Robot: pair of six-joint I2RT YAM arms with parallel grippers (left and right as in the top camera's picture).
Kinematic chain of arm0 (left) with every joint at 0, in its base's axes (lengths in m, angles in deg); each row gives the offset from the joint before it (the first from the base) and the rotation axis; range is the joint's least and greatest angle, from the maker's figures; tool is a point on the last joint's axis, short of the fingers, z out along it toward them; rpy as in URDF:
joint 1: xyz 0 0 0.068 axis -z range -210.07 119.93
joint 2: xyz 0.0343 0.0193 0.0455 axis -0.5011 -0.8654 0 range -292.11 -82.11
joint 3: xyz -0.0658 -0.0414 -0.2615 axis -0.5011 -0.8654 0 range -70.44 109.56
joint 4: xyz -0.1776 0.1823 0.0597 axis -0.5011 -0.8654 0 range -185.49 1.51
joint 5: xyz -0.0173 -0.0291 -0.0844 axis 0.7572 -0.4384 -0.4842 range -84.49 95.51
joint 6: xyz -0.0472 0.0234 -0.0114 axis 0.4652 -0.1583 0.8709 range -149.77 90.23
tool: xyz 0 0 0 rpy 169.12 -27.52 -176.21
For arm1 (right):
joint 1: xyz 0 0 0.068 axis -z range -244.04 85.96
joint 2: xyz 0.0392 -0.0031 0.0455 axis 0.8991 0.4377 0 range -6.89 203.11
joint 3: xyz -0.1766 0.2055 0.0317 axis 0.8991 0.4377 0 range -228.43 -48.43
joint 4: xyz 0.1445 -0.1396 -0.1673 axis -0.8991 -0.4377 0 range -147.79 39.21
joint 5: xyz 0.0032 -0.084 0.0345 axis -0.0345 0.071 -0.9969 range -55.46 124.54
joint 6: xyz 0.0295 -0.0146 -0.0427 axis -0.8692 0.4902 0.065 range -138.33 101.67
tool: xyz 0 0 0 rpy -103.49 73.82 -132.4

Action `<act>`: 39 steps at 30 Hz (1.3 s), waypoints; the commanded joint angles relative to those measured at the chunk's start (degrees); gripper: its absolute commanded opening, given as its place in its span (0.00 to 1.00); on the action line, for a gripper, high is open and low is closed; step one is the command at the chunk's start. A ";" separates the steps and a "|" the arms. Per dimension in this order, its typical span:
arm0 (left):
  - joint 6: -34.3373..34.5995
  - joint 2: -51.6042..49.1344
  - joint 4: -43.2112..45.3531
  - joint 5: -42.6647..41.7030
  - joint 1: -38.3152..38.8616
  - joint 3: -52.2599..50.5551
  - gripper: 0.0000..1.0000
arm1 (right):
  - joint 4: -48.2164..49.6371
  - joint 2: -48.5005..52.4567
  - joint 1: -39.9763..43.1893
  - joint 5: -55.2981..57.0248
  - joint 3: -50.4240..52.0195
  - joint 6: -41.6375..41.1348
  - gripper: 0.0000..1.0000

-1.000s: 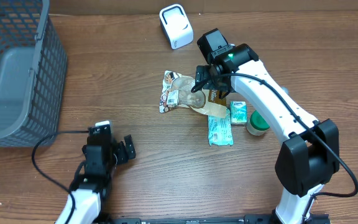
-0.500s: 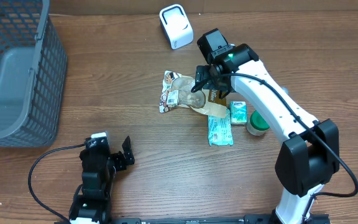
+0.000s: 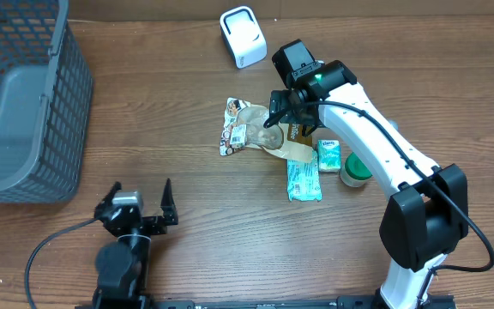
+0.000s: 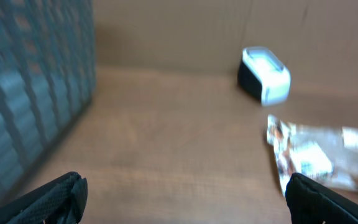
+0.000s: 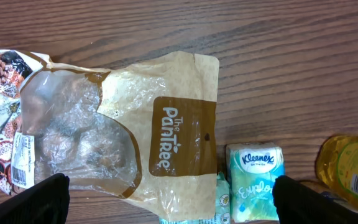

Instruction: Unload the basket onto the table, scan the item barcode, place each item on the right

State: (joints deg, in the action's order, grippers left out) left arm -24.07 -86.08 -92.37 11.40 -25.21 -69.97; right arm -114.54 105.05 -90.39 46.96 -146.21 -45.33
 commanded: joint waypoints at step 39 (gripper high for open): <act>-5.31 3.72 -0.50 -4.00 -4.20 -0.15 1.00 | 0.22 -0.81 -0.15 0.39 -0.22 -0.44 1.00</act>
State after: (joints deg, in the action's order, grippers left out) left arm -28.49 -83.09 -92.85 7.84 -29.01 -69.97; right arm -114.54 105.05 -90.39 46.96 -146.21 -45.35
